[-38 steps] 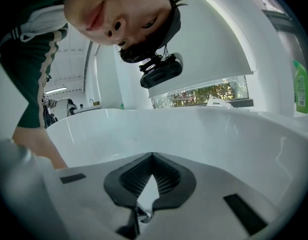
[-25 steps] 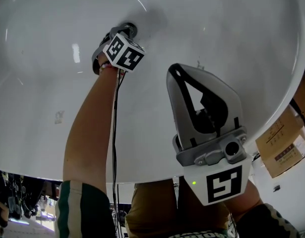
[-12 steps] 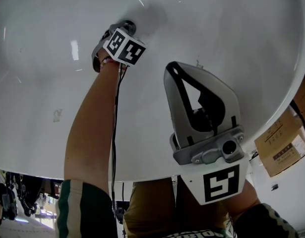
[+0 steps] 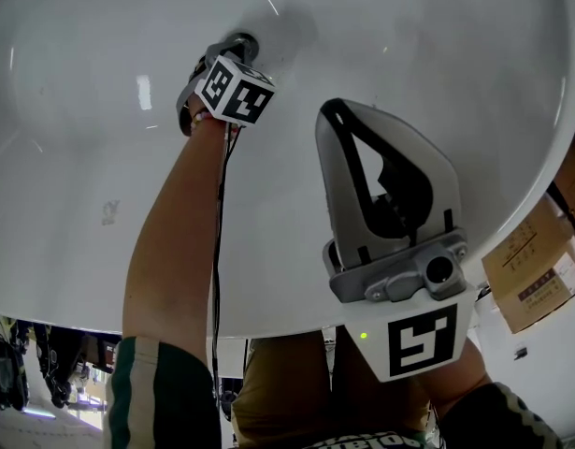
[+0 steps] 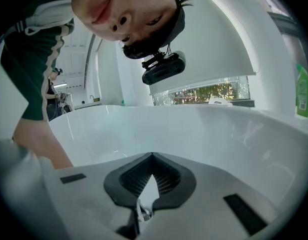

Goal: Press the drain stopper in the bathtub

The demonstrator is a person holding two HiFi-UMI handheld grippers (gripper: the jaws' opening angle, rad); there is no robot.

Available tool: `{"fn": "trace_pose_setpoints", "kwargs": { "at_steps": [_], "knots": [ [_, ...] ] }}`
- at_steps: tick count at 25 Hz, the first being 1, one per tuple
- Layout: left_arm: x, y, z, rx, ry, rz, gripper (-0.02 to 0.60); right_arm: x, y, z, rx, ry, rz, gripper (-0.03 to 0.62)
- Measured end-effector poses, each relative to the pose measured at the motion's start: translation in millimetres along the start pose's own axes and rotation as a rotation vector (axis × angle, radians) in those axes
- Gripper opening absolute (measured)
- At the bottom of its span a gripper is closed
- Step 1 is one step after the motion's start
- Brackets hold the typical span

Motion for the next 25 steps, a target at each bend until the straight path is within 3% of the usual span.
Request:
{"fn": "trace_pose_setpoints", "kwargs": {
  "at_steps": [4, 11, 19, 25],
  "knots": [
    [5.8, 4.4, -5.9, 0.030, -0.034, 0.029, 0.009, 0.2, 0.1, -0.5, 0.006, 0.004, 0.003, 0.011],
    [4.0, 6.6, -5.0, 0.039, -0.044, -0.014, 0.009, -0.7, -0.5, -0.6, 0.016, 0.014, -0.001, 0.012],
    [3.4, 3.6, -8.2, 0.022, -0.015, 0.021, 0.009, -0.5, -1.9, -5.3, 0.019, 0.031, -0.009, 0.012],
    [6.4, -6.5, -25.1, 0.071, -0.003, 0.035, 0.009, -1.2, -1.2, -7.2, 0.023, 0.012, -0.033, 0.011]
  ]
}}
Point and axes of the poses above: the fingertips, and each gripper's own axes: z forward along the fingers, x to its right, y out of its underside, the point moved 9 cm from there along -z, backward along the fingers, and after that the axes turned 5 degrees about -x, right-handed, at the moved point
